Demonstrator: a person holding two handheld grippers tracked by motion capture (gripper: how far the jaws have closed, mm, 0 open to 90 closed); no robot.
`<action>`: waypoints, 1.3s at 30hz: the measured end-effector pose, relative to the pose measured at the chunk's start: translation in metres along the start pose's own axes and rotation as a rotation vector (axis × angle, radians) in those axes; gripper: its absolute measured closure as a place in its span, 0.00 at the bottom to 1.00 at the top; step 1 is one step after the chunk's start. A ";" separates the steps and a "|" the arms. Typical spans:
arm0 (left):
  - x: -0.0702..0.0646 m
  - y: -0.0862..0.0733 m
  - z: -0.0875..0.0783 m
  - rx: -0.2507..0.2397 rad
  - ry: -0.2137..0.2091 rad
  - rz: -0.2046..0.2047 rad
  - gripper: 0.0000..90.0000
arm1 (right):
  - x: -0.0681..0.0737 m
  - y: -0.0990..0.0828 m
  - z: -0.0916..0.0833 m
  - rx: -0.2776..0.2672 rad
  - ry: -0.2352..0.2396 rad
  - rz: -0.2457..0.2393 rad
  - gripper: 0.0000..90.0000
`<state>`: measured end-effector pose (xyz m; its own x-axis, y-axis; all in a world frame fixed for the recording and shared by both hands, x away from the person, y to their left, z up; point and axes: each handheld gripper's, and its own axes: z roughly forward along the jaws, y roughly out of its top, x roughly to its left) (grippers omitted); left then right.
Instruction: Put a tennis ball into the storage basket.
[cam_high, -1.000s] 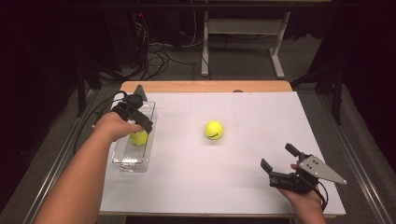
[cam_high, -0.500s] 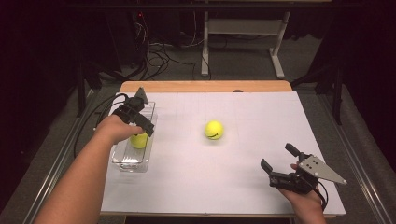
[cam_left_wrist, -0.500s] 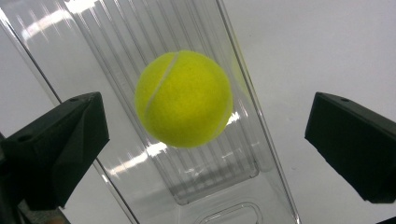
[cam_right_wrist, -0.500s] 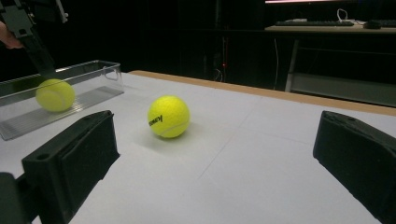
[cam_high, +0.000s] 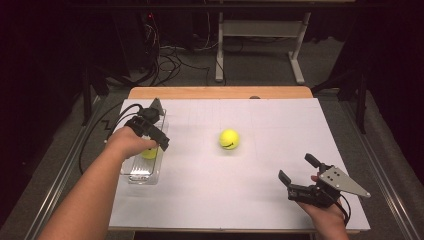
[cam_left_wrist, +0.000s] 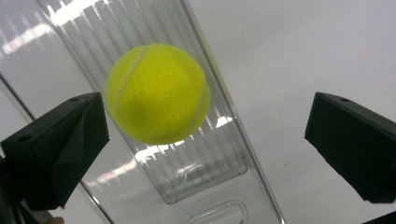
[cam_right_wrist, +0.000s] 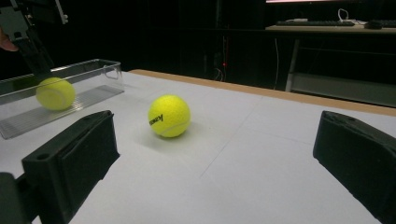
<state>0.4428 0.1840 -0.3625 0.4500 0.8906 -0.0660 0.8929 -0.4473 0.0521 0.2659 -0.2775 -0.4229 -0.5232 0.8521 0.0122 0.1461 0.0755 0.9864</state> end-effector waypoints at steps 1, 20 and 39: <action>-0.003 0.000 0.000 0.004 0.003 0.008 0.01 | 0.000 0.000 0.000 0.001 0.000 -0.003 0.00; -0.052 0.001 0.001 -0.009 0.012 0.136 0.01 | 0.000 0.000 0.000 0.001 0.002 -0.002 0.00; -0.120 -0.023 0.002 -0.031 -0.026 0.333 0.01 | 0.001 0.001 -0.001 -0.004 0.003 0.002 0.00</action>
<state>0.3685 0.0876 -0.3577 0.7177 0.6933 -0.0654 0.6958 -0.7104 0.1055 0.2648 -0.2770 -0.4221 -0.5256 0.8506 0.0145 0.1441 0.0722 0.9869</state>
